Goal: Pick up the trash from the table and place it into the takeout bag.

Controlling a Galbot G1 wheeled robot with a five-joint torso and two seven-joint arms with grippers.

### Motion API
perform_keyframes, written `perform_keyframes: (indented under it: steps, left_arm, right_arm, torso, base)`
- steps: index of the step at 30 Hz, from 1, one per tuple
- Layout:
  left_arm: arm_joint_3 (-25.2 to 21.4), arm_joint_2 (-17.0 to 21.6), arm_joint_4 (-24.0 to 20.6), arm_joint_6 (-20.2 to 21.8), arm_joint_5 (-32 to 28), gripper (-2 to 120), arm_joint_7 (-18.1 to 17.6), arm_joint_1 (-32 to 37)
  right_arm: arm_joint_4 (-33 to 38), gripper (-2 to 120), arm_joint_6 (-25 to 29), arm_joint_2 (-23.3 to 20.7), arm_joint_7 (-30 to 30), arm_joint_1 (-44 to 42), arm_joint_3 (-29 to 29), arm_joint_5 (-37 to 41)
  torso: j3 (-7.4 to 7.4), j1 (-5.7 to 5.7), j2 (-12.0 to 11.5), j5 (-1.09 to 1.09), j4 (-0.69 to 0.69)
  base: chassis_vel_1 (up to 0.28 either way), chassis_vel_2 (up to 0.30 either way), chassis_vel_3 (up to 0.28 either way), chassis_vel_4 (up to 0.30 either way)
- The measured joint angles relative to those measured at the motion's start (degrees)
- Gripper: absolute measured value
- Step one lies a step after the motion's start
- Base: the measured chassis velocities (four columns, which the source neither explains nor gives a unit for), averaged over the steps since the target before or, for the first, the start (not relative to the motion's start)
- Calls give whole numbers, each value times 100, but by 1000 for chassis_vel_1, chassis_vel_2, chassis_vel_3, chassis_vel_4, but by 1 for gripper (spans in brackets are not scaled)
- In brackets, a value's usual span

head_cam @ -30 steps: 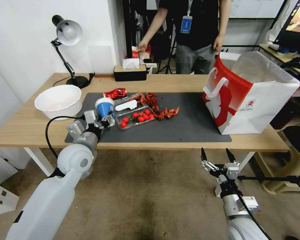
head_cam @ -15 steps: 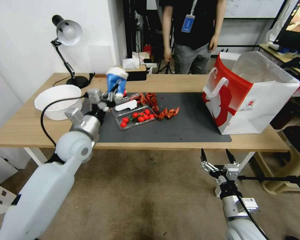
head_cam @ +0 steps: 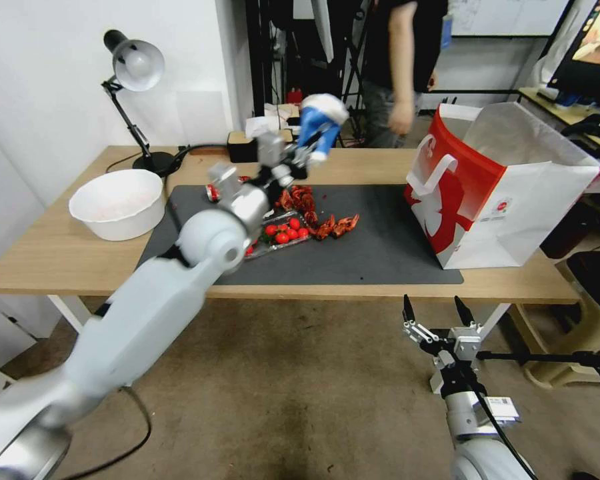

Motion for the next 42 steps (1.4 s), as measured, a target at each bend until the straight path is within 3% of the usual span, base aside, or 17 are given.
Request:
perform_keyframes:
  steps: [2,5,6,9,11,12,23,24,28,33,42]
  left_arm:
    - [79,-72,79,0,33,0,10,-80]
    - [513,-770,819,7,413,0,130,-593]
    - [513,-770,819,7,413,0,130,-593]
    - [798,-1319,1313,-36,526,0,189,-988]
    - [798,-1319,1313,-36,526,0,189,-988]
    - [951,-1546,1531,-84,570,0,215,-1190]
    - [1289,-2168,2212,-193,742,0,318,-1737]
    - [1452,-2323,2500,-248,845,0,456,-1929]
    - [1736,-2470,2799,-314,1092,0,735,-2132]
    - [1831,-2577,3009,-324,1441,0,810,-2179]
    - [1860,-2591,3093,-336,1596,29,874,-2170]
  right_arm:
    - [5,100,0,11,3,-7,2,-11]
    - [17,100,2,112,13,-46,13,-101]
    - [17,100,2,112,13,-46,13,-101]
    - [6,100,11,170,14,-77,16,-139]
    - [6,100,11,170,14,-77,16,-139]
    - [8,100,22,187,17,-97,22,-156]
    - [31,100,72,233,26,-143,61,-172]
    - [37,100,94,235,27,-162,80,-172]
    - [22,100,130,225,27,-176,106,-164]
    - [-16,100,149,224,25,-177,109,-151]
    - [-69,100,146,194,17,-103,86,-138]
  torso:
    - [0,0,0,0,1]
    - [0,0,0,-1,0]
    - [0,0,0,-1,0]
    - [1,1,0,1,-2]
    - [1,1,0,1,-2]
    - [0,0,0,1,-2]
    - [0,0,0,-1,0]
    - [0,0,0,0,0]
    - [0,0,0,-1,0]
    - [0,0,0,-2,0]
    - [0,-1,0,-2,0]
  base:
    - [0,0,0,0]
    - [0,0,0,0]
    - [0,0,0,0]
    - [0,0,0,0]
    - [0,0,0,0]
    - [0,0,0,0]
    - [0,0,0,0]
    - [0,0,0,0]
    - [0,0,0,0]
    - [0,0,0,0]
    - [0,0,0,0]
